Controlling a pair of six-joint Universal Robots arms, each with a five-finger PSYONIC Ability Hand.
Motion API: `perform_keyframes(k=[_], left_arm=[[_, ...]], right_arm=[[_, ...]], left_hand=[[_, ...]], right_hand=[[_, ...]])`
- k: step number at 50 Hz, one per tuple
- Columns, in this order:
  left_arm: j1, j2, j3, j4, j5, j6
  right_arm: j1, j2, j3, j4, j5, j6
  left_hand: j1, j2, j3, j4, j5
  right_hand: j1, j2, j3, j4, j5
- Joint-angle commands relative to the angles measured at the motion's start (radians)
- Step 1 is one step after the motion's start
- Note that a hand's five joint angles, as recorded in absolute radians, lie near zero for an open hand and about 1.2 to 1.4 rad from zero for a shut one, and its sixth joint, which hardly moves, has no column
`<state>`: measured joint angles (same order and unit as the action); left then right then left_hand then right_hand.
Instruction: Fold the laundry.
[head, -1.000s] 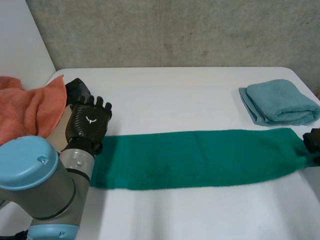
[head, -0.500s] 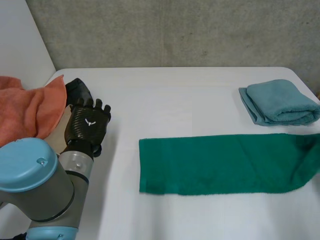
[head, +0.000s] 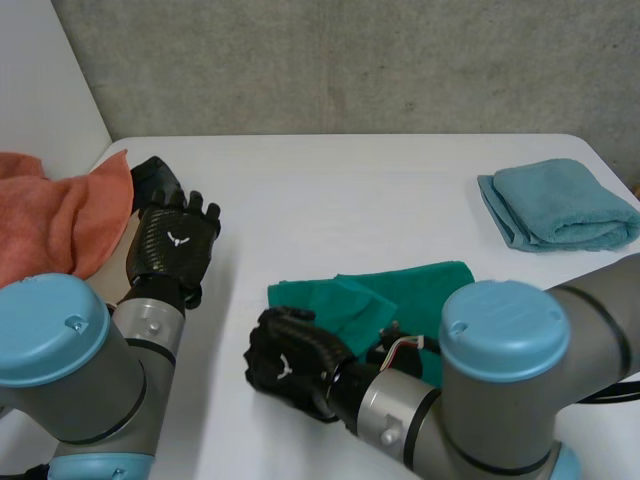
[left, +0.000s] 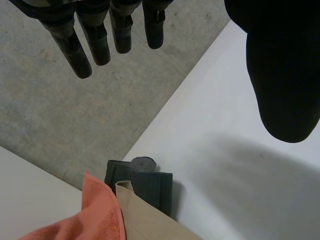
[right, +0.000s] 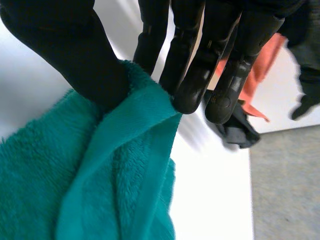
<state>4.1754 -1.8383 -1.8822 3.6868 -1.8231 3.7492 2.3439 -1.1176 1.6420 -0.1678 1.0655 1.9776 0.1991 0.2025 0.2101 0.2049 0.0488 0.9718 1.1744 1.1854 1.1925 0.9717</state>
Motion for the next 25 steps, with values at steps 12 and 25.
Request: perform_keyframes(k=[12,25], left_arm=[[-0.149,-0.001,0.152,0.005,0.007,-0.023],[-0.35,-0.134,0.221,-0.116,0.119,-0.175]], right_arm=[[-0.25,-0.228,0.012,0.033,0.139,0.682],[-0.509,-0.291,0.272,0.082,0.103,0.649]], left_hand=[[-0.025,-0.028,-0.036,-0.03,-0.049],[-0.021,-0.024,-0.032,-0.027,-0.045]], right_hand=[[-0.797,-1.0,-1.011,-1.018,-0.972],[-0.776,-0.978,-0.989,-0.996,-0.95]])
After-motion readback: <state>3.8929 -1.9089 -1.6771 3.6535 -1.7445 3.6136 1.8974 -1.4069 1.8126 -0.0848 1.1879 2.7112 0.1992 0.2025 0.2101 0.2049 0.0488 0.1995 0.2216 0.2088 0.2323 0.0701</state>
